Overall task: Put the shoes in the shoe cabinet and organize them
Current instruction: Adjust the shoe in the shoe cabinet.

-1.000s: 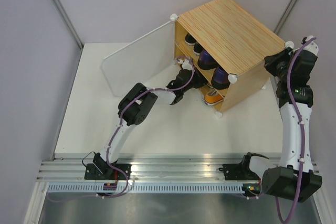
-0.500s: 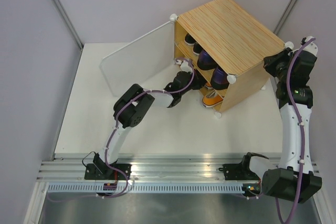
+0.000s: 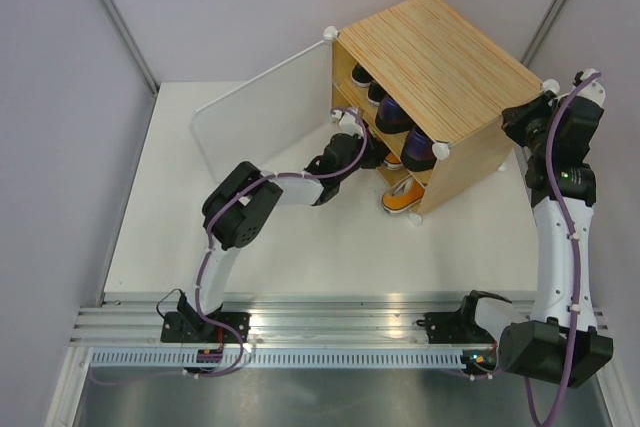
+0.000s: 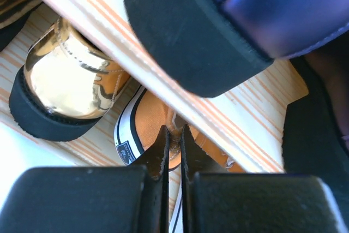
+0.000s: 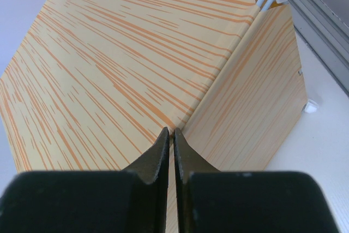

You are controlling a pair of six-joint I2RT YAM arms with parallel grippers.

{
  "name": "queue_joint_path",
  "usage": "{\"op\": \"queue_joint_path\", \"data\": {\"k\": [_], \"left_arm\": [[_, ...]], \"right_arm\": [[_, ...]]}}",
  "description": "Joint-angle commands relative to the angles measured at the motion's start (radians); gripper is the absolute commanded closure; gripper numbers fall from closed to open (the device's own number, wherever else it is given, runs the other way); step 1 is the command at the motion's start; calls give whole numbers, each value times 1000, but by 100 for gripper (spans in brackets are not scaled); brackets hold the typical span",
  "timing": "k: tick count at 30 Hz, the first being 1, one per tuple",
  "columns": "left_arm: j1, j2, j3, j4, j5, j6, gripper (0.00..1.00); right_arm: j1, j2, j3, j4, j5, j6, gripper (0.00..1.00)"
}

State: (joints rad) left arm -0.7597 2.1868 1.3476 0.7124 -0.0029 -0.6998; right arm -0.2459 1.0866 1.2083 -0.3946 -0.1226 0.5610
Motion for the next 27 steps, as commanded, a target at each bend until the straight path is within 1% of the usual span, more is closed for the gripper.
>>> {"op": "queue_joint_path", "data": {"k": [1,6,7,8,9,10,11,12,14,16,19,22,24,26,27], "left_arm": [[10,-67,-10,110,-25,39,98],[16,-50,-50,147,36,31,97],[17,-48,-57,157,53,31,89],[16,-48,-73,165,60,33,66],[16,-51,-82,171,63,33,59],[16,-58,-90,170,64,36,53],[17,-67,-103,176,72,42,44],[17,-74,-108,176,78,55,40],[20,-90,-129,176,101,65,1],[31,-113,-152,179,147,63,0],[48,-168,-215,217,175,45,0],[62,-234,-342,239,213,54,0],[68,-283,-392,258,242,72,0],[69,-314,-452,266,319,107,0],[69,-329,-467,263,383,123,0]], "right_arm": [[22,15,-18,-12,-52,4,92],[22,19,-15,-10,-55,2,92],[22,18,-16,-12,-58,5,92],[22,19,-16,-10,-58,5,92],[22,19,-15,-12,-60,4,92],[22,19,-15,-10,-61,4,92],[22,21,-15,-12,-63,4,92],[22,19,-13,-12,-63,4,92],[22,19,-13,-12,-66,4,92],[20,18,-15,-12,-68,2,92],[22,12,-15,-12,-69,4,92],[22,1,-21,-12,-69,4,91],[22,-4,-24,-12,-71,4,91],[22,-11,-26,-12,-72,0,91],[22,-20,-30,-12,-74,-1,91]]}}
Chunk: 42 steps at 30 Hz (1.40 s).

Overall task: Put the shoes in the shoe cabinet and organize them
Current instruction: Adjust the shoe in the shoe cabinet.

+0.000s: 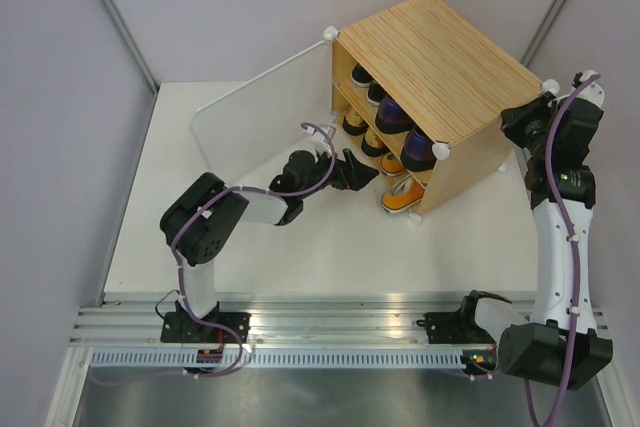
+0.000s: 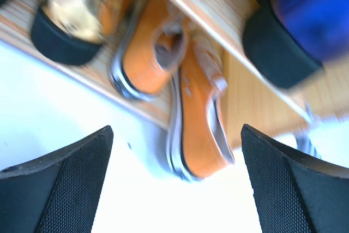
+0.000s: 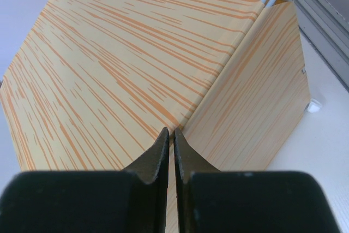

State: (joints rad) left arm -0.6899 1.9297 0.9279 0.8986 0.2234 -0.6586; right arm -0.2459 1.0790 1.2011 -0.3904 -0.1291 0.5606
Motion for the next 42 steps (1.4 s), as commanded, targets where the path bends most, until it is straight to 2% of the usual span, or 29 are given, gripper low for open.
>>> {"op": "queue_joint_path", "data": {"k": [1,2,4,7,9,11,15,17,21,26,28,35,39,41,42], "left_arm": [[1,-93,-79,74,198,102,0],[0,-103,-92,66,232,132,0],[-2,-118,-127,40,332,161,10],[-16,-143,-156,-26,396,232,24],[-40,-147,-169,-43,428,275,25],[-62,-135,-156,-76,433,318,22],[-135,-101,-77,-202,340,451,15],[-171,-80,1,-278,243,532,15],[-197,-6,148,-446,145,609,16],[-197,66,216,-513,129,626,26],[-197,75,219,-521,131,625,30],[-200,84,207,-498,148,622,34],[-200,28,139,-498,98,626,35],[-200,-3,102,-498,67,633,39],[-192,-36,59,-481,51,625,44]], "right_arm": [[22,-17,-24,-18,-66,1,91],[22,-21,-26,-19,-66,-2,91],[22,-27,-28,-19,-69,-2,91],[22,-28,-28,-18,-78,-1,91],[22,-31,-28,-21,-78,-1,91],[22,-31,-31,-21,-78,-2,90],[22,-34,-28,-21,-78,-7,90],[22,-34,-28,-22,-75,-7,90],[22,-36,-26,-25,-70,-13,90],[22,-31,-23,-24,-64,-16,90],[22,-30,-23,-24,-60,-16,90],[22,-24,-25,-24,-56,-16,89],[22,-25,-21,-24,-55,-21,90],[22,-24,-20,-24,-55,-18,90],[22,-22,-20,-24,-53,-19,89]]}}
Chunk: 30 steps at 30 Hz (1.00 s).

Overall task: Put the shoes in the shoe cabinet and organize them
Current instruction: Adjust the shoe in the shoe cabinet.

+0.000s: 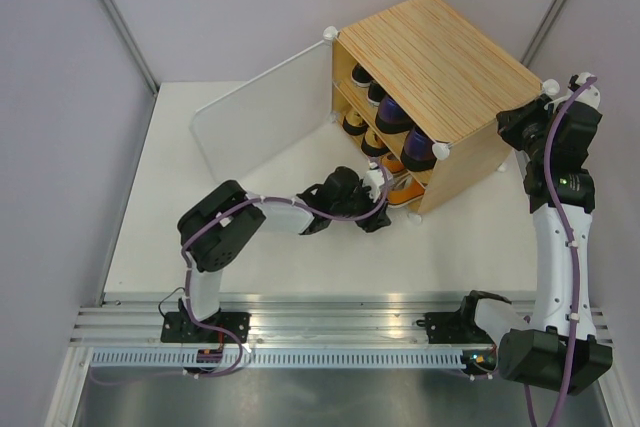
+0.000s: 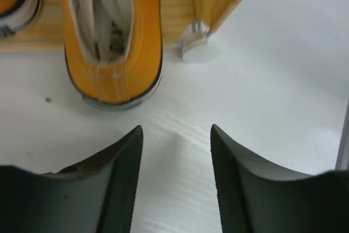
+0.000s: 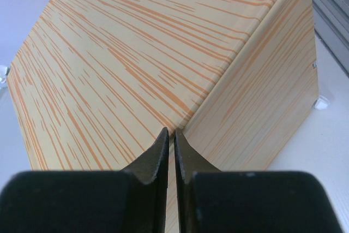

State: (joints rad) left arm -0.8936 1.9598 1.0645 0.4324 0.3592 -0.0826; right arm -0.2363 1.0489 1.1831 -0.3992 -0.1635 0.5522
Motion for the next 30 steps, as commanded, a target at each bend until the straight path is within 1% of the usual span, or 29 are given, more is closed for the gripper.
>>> {"op": "queue_joint_path", "data": {"k": [1,4,11,15,16,18,21,22,24,30], "left_arm": [[16,-78,-102,5,-82,34,48],[28,-72,-126,14,-75,24,58],[31,-6,-46,34,-60,15,59],[33,53,53,39,-62,23,64],[33,63,74,39,-59,17,69],[32,105,141,39,-42,11,71],[30,151,233,49,-10,-25,73],[30,181,250,58,-6,-58,75],[28,208,278,115,6,-95,76],[27,246,275,210,-3,-195,75]], "right_arm": [[12,10,-5,-15,-21,-8,90],[12,2,-11,-9,-21,-5,89],[12,-9,-14,-6,-30,0,90],[12,-7,-11,-6,-34,2,90],[12,-7,-13,-4,-34,2,90],[12,-3,-11,-4,-34,2,90],[11,0,-7,-3,-44,5,89],[12,2,-8,-3,-47,8,90],[12,3,-7,-1,-48,8,89],[14,16,-3,5,-65,15,90]]}}
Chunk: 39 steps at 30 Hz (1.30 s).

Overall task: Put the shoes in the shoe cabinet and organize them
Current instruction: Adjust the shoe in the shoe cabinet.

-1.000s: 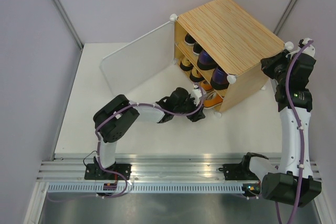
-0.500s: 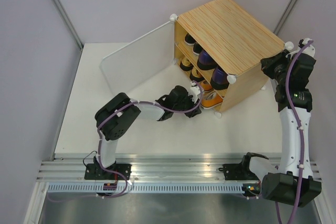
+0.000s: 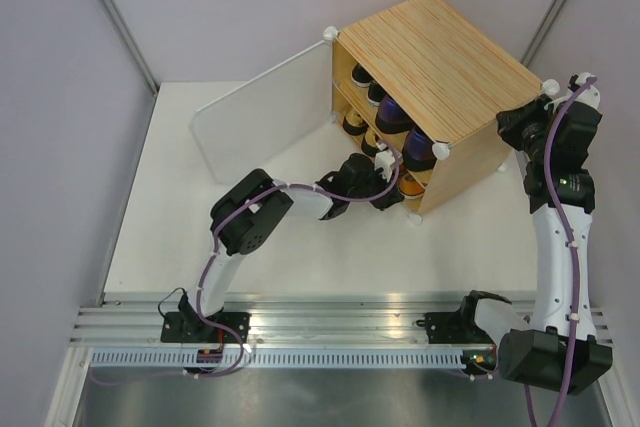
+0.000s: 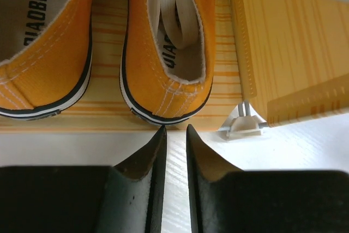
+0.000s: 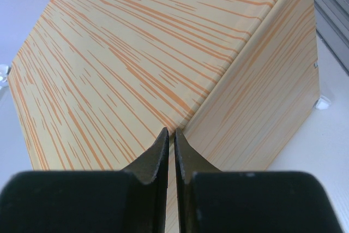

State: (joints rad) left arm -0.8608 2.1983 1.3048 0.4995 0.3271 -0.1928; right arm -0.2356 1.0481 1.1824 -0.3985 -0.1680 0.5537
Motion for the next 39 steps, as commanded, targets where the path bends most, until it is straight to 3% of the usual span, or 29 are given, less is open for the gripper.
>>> {"op": "queue_joint_path", "data": {"k": [1,8,15,18,21,22,26,28,30,36,39], "left_arm": [[-7,9,36,160,30,-102,75],[-9,-5,-5,204,53,-128,61],[23,-274,-290,157,13,-91,32],[43,-435,-404,122,0,-99,27],[46,-613,-461,7,-10,-54,22],[48,-656,-461,-100,-11,-16,22],[55,-927,-400,-405,-109,72,18],[62,-1001,-349,-473,-296,40,6],[103,-1069,-276,-559,-324,13,6],[183,-1083,3,-731,-554,78,1],[328,-1024,143,-803,-588,14,0]], "right_arm": [[13,16,-3,4,-65,15,90],[13,-2,-7,3,-64,14,90],[12,-40,-17,-10,-62,11,86],[13,-60,-23,-14,-70,15,73],[13,-83,-18,-25,-87,20,61],[13,-89,-10,-28,-90,20,59],[13,-131,-3,-43,-108,31,52],[15,-149,-13,-43,-113,45,51],[21,-166,-15,-42,-123,48,51],[67,-203,0,-46,-122,41,50],[73,-217,11,-49,-133,41,50]]}}
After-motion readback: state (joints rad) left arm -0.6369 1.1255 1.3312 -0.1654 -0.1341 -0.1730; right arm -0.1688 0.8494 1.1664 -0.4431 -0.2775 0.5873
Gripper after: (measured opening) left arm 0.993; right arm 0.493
